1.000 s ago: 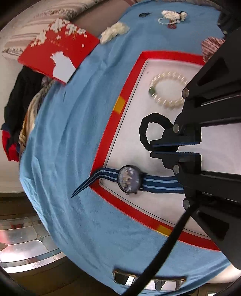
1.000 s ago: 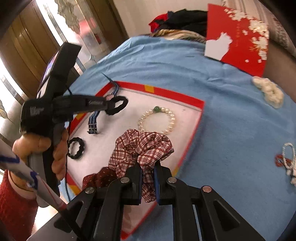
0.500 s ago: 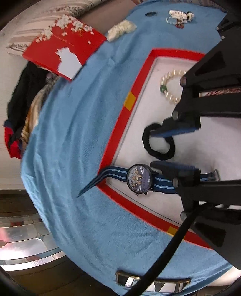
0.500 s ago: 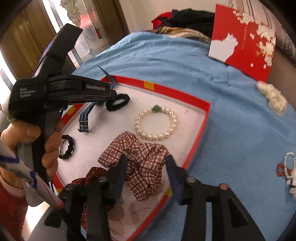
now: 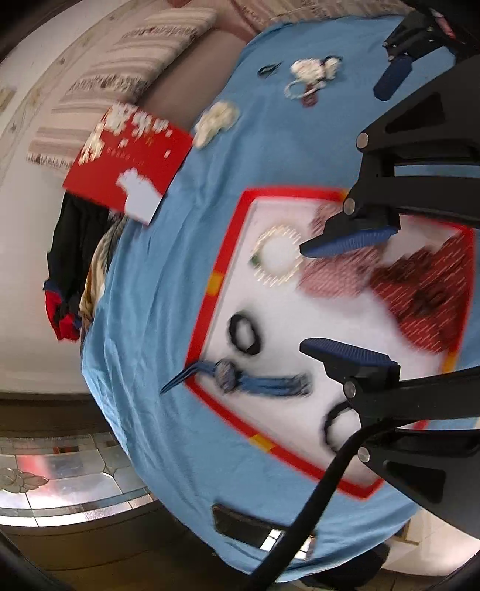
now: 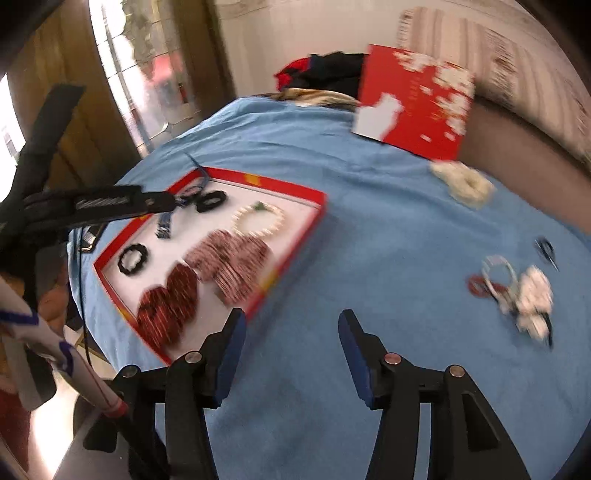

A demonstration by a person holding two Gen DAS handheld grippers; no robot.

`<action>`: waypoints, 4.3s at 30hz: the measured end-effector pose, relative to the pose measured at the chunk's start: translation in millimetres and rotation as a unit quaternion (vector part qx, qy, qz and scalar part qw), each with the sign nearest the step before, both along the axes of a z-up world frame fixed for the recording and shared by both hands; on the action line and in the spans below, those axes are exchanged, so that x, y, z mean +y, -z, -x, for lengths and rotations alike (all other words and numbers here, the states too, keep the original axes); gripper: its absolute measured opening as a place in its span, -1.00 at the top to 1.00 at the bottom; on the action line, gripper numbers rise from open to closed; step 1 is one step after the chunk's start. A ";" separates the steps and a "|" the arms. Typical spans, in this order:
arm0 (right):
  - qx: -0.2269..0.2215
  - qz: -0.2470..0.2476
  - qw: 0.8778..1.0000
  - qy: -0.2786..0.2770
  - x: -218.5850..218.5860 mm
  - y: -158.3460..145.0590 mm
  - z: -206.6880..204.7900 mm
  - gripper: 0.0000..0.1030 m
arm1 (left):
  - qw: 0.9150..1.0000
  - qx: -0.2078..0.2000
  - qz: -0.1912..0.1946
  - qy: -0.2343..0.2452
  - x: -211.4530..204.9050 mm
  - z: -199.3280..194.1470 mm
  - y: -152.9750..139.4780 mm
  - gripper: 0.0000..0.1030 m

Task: Organize jewelry
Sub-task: 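Withdraw both grippers from the tray back over the bed, then move both grippers toward the cherry-print scrunchie and bead bracelets on the sheet, then grasp white cherry-print scrunchie with right gripper while left gripper grasps white bead bracelet, then carry scrunchie and bead bracelet into the tray and open both grippers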

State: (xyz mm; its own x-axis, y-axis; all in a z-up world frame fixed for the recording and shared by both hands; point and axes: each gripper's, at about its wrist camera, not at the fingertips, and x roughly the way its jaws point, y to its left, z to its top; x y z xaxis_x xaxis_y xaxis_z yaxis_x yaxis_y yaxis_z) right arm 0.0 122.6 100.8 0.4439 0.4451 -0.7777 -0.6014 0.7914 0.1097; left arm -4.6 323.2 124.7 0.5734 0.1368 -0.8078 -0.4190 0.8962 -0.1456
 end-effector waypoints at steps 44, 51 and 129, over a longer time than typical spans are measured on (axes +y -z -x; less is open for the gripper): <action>0.071 -0.036 0.963 0.256 -239.2 66.7 16.2 -0.10 | 0.992 0.062 -0.021 0.105 -246.1 70.0 73.9 -0.02; 0.053 -0.033 0.969 0.240 -238.3 50.1 -21.8 -0.10 | 0.992 0.071 -0.007 0.109 -243.7 58.4 83.4 -0.02; -0.003 -0.050 0.998 0.027 -68.8 -36.9 -27.9 0.74 | 0.996 0.026 0.039 0.072 17.3 23.7 9.6 0.90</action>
